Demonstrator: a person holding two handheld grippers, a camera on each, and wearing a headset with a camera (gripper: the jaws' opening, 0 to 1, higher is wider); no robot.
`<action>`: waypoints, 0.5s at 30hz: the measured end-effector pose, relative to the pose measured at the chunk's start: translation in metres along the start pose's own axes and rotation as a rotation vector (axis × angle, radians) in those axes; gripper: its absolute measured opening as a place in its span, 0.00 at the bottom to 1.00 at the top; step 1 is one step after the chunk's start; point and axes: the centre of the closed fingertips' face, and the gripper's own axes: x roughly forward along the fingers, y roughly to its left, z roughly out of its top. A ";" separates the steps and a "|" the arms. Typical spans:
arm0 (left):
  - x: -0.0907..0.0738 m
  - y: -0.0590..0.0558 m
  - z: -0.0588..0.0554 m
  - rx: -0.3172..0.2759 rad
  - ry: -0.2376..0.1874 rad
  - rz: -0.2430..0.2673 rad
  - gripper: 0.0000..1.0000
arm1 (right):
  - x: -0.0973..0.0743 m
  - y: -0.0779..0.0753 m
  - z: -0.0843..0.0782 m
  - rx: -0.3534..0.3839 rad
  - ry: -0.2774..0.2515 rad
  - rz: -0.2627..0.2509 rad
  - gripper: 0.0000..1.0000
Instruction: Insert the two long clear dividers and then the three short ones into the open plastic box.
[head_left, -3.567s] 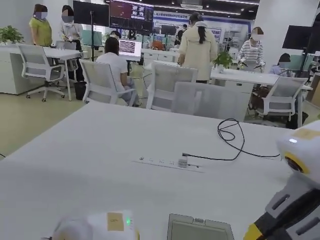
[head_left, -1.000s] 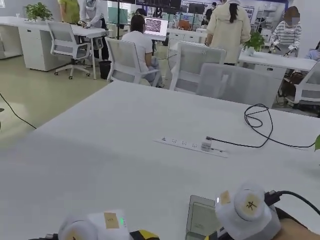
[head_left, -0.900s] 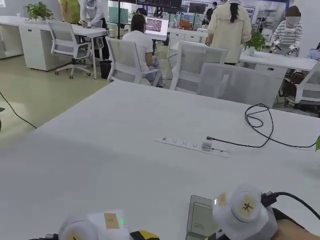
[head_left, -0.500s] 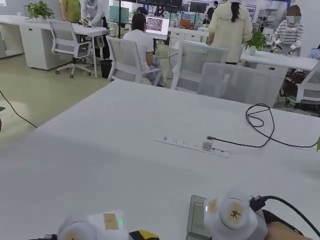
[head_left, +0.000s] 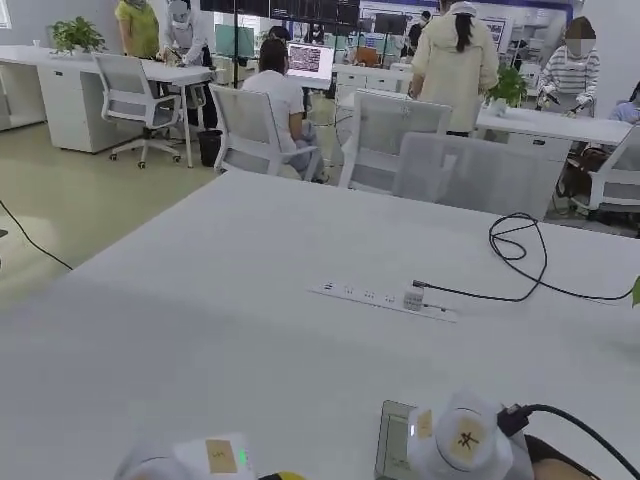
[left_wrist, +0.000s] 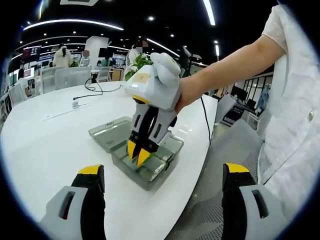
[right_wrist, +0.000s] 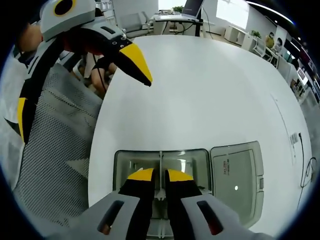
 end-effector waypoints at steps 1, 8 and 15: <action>0.000 0.000 0.000 -0.002 0.000 0.001 1.00 | -0.003 0.000 0.003 0.009 -0.019 -0.001 0.10; -0.001 0.000 0.001 -0.002 0.001 0.004 1.00 | -0.037 -0.002 0.018 0.097 -0.157 -0.016 0.17; -0.002 0.001 0.004 -0.001 -0.001 0.006 1.00 | -0.074 0.001 0.012 0.121 -0.228 -0.043 0.26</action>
